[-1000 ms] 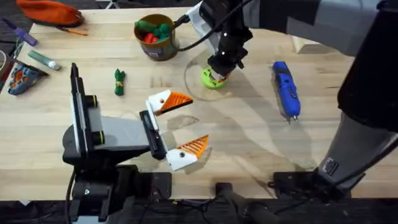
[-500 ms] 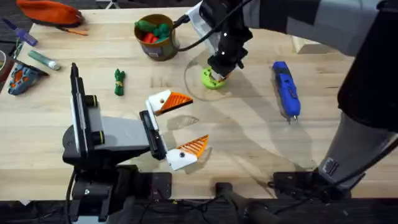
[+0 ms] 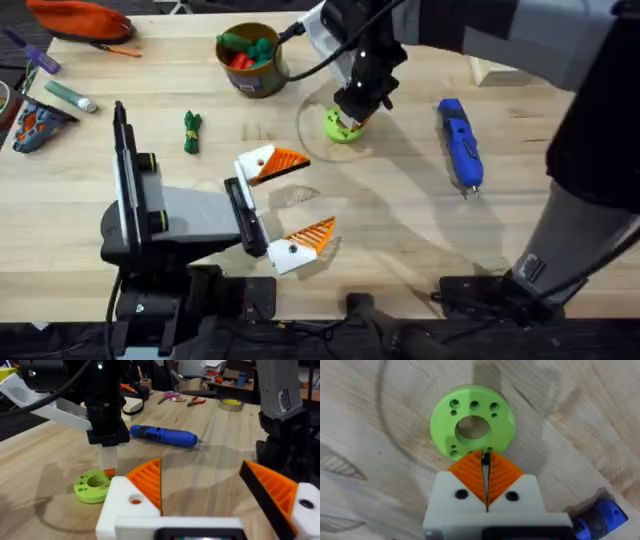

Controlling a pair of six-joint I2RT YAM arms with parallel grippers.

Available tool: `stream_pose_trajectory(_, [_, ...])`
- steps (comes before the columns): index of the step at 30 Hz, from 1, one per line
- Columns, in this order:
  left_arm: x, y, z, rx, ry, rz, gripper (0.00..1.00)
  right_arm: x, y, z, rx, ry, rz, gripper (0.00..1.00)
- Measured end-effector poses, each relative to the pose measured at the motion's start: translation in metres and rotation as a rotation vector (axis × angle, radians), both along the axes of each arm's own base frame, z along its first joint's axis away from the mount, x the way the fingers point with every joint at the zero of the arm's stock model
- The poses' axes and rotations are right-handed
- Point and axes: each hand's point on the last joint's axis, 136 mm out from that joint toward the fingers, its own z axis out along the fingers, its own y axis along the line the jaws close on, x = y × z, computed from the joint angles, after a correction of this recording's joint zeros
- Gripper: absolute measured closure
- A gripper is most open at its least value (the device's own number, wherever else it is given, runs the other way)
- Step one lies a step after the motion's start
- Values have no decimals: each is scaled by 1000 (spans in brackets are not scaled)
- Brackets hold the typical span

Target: Pick up the gripper from the table and insert it into the empty holder that is missing its gripper. Then pick up a screw, insert it into the mounting hole, and use the screwdriver to tighten it. Finally, clean up the table by picking up the vegetable and placing it into the bucket.

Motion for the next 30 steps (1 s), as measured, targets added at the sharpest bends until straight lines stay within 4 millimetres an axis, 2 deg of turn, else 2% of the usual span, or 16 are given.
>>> stream_pose_trajectory(8, [0,0,0,0,0,0,13,2,1,30,42,-63,0,995])
stream_pose_trajectory(21, [0,0,0,0,0,0,14,-6,-4,50,49,-74,0,995])
stream_pose_trajectory(25, [0,0,0,0,0,0,14,-7,-5,76,77,-117,0,995])
stream_pose_trajectory(30, [0,0,0,0,0,0,13,-9,-5,131,150,-225,-6,995])
